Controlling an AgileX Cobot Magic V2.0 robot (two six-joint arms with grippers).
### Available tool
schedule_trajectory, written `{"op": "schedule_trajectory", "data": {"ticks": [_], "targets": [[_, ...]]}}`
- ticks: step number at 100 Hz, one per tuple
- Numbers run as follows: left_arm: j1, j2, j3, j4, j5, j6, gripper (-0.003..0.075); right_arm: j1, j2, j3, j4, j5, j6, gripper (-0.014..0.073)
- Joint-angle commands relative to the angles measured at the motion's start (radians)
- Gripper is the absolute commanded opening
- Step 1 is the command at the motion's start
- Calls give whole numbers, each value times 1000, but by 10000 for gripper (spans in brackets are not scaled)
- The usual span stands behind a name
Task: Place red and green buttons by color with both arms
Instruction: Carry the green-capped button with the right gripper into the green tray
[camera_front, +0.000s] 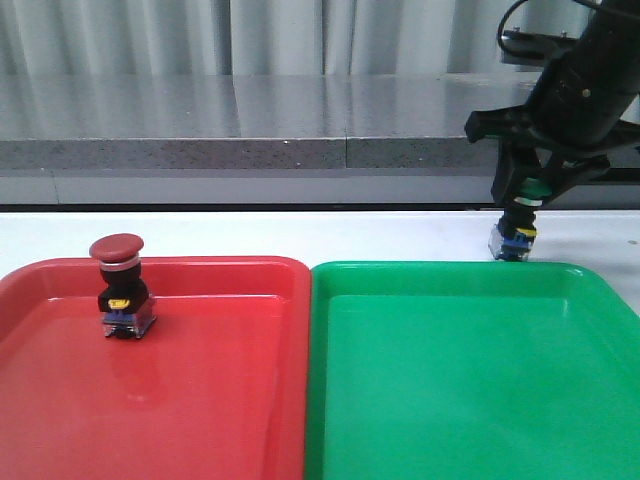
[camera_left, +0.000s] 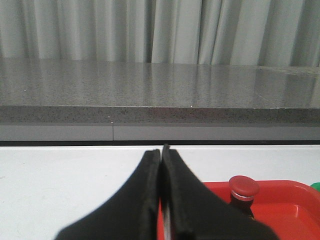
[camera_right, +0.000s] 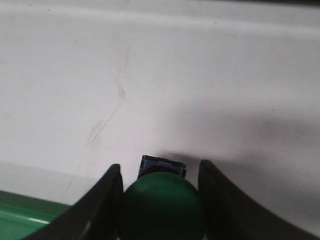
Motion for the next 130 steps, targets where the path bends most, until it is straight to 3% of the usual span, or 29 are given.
{"op": "schedule_trajectory", "data": {"ticks": [1, 44, 91, 130], "targets": [[2, -29, 41, 0, -79, -5, -19, 1, -90, -64, 6, 11, -11, 164], [2, -29, 41, 0, -79, -5, -19, 73, -254, -42, 5, 186, -11, 164], [2, -29, 41, 0, -79, -5, -19, 157, -250, 193, 16, -22, 31, 164], [2, -29, 41, 0, -79, -5, -19, 180, -185, 218, 41, -65, 31, 164]]}}
